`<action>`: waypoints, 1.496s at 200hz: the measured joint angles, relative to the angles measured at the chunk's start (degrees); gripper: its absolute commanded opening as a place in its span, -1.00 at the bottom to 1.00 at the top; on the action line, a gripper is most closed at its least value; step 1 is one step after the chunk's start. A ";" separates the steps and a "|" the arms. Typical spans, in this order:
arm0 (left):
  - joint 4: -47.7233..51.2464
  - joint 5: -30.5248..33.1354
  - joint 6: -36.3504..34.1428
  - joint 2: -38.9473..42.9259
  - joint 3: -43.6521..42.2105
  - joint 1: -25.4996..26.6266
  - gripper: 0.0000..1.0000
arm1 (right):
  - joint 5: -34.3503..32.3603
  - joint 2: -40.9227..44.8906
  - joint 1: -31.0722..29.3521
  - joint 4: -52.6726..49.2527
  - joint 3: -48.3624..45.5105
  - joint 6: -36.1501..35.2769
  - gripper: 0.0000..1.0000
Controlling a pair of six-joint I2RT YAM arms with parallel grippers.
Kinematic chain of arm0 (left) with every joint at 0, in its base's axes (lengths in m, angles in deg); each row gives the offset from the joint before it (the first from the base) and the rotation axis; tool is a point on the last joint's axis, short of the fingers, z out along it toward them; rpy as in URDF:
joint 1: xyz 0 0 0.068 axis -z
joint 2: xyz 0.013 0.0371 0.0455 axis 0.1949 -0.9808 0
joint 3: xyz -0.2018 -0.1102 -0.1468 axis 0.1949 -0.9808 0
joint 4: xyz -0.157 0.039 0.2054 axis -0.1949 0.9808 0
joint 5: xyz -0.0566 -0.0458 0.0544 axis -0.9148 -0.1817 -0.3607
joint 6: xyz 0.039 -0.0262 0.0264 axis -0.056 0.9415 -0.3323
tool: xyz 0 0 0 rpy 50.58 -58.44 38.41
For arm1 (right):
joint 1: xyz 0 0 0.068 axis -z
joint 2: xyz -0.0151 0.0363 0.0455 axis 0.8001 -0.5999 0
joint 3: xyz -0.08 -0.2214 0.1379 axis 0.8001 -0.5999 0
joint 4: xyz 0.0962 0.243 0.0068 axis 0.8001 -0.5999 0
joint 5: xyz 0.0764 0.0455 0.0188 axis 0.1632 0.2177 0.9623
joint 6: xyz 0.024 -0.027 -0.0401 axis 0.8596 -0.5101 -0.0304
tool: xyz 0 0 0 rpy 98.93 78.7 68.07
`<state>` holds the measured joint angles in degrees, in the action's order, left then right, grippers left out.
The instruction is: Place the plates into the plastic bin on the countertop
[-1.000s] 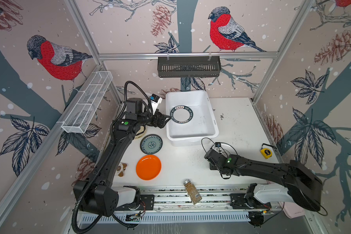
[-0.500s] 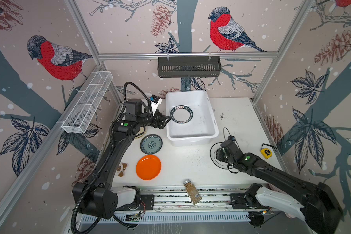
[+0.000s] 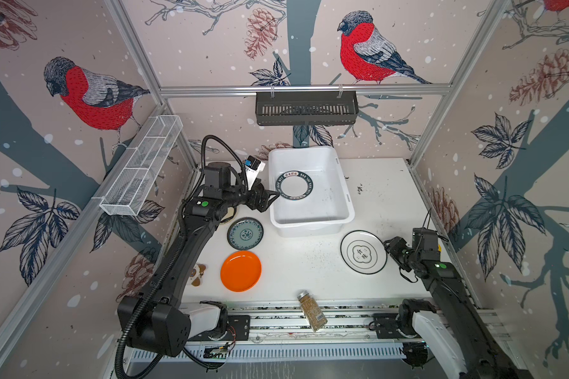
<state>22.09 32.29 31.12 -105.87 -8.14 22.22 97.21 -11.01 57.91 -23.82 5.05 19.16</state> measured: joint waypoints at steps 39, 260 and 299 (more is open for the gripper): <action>-0.50 -1.31 -1.38 0.81 -2.25 0.00 0.96 | 5.49 -0.33 6.21 -3.10 -2.16 -3.43 0.04; -3.61 -3.56 -1.38 -0.85 -4.74 0.00 0.96 | 20.83 -1.75 7.63 14.67 -17.20 0.35 -0.51; -4.11 -3.56 -1.16 -0.81 -4.76 0.04 0.96 | 21.24 -1.03 7.98 16.52 -18.53 0.57 -0.57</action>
<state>17.98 28.72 29.96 -106.68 -12.91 22.26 118.46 -12.04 65.89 -7.29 -13.48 19.73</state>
